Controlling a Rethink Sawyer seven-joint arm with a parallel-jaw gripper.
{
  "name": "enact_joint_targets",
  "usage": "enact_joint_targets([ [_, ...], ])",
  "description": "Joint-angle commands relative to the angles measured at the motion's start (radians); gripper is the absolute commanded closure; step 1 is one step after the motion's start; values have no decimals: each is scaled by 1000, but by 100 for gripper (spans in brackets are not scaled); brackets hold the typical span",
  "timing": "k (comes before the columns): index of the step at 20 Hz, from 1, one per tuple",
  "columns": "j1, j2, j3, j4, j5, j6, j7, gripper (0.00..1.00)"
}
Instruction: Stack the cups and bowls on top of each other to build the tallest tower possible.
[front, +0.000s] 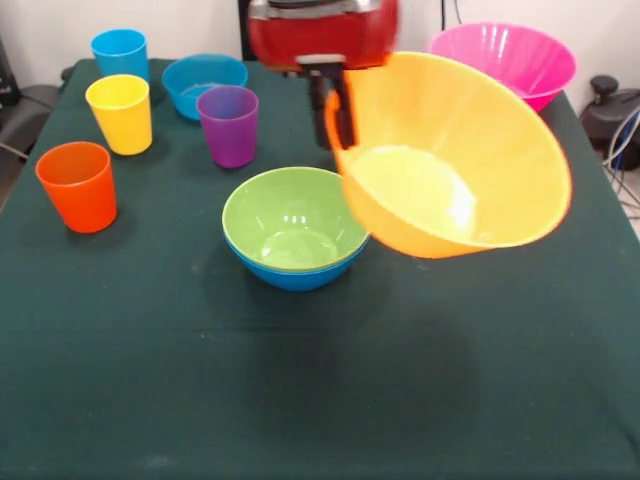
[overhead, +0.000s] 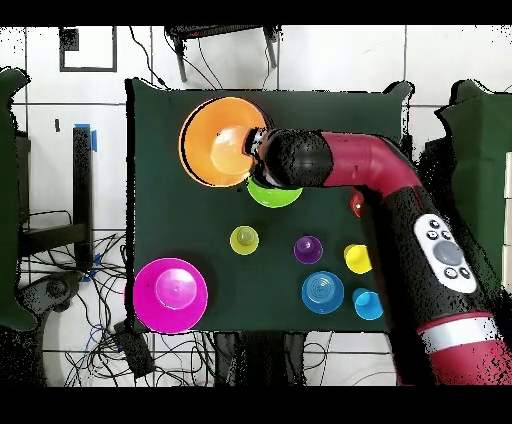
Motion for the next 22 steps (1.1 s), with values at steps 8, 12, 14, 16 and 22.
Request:
enact_joint_targets([
  [8, -100, 68, 136, 29, -81, 171, -380, 100],
  [12, -108, 86, 132, 59, -125, 124, -368, 100],
  [14, -118, 92, 138, 66, -135, 121, -373, 100],
  [16, -126, 105, 145, 68, -138, 122, -372, 100],
  [22, -122, 154, 106, 93, -220, 67, -339, 100],
])
